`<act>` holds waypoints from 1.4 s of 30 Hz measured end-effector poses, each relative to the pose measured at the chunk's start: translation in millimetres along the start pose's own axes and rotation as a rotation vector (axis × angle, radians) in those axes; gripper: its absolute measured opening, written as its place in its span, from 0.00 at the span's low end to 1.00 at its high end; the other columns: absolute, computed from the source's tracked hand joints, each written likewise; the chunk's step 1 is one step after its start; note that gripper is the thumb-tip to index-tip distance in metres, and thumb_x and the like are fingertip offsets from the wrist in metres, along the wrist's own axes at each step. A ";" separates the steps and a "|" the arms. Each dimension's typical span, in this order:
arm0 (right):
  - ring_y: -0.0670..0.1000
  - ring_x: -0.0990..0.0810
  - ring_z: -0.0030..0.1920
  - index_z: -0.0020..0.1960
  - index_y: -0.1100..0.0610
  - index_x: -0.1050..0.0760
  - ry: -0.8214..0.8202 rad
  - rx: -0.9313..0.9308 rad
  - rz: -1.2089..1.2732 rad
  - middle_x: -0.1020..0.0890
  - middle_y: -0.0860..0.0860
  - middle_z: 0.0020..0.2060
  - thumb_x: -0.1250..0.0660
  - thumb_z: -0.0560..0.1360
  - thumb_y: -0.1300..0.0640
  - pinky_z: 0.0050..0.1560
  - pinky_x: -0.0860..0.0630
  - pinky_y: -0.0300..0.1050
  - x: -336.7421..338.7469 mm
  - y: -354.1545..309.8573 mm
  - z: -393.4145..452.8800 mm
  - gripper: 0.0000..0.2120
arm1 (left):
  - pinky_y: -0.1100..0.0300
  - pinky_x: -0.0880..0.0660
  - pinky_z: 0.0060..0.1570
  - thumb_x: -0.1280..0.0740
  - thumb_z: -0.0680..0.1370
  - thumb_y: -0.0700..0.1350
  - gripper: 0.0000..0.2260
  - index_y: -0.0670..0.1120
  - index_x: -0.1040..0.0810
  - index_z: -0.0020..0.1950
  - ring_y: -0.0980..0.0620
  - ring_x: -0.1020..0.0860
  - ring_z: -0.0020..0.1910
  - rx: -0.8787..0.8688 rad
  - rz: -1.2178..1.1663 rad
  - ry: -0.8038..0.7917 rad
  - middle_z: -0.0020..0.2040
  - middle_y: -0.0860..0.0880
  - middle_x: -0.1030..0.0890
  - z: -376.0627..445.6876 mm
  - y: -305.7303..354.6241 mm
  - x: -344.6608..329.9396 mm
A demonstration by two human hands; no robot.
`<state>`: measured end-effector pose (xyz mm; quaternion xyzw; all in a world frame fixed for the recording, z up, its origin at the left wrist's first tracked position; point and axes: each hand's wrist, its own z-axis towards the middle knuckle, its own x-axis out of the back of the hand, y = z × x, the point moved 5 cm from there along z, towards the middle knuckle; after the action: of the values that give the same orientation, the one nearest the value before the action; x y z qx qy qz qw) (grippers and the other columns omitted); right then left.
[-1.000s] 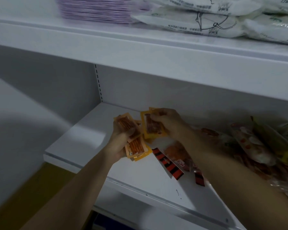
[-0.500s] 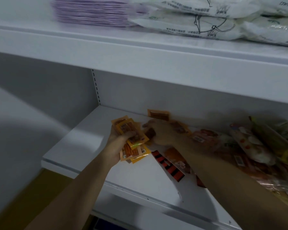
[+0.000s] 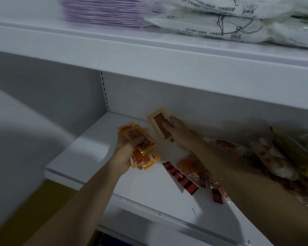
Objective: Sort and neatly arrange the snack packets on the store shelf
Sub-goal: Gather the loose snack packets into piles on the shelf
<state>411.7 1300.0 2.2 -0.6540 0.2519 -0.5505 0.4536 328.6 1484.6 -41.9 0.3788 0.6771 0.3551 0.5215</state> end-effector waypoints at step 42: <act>0.40 0.21 0.29 0.49 0.59 0.18 0.394 -0.105 0.127 0.17 0.49 0.36 0.29 0.80 0.58 0.31 0.26 0.33 30.0 -3.3 -34.3 0.04 | 0.35 0.18 0.47 0.24 0.73 0.53 0.28 0.44 0.27 0.69 0.37 0.16 0.56 -0.151 0.011 0.137 0.60 0.39 0.18 16.9 -12.6 -39.9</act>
<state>386.6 1265.8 19.2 -0.5393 0.4046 -0.6242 0.3947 350.0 1445.0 -38.9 0.3167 0.6803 0.4331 0.4994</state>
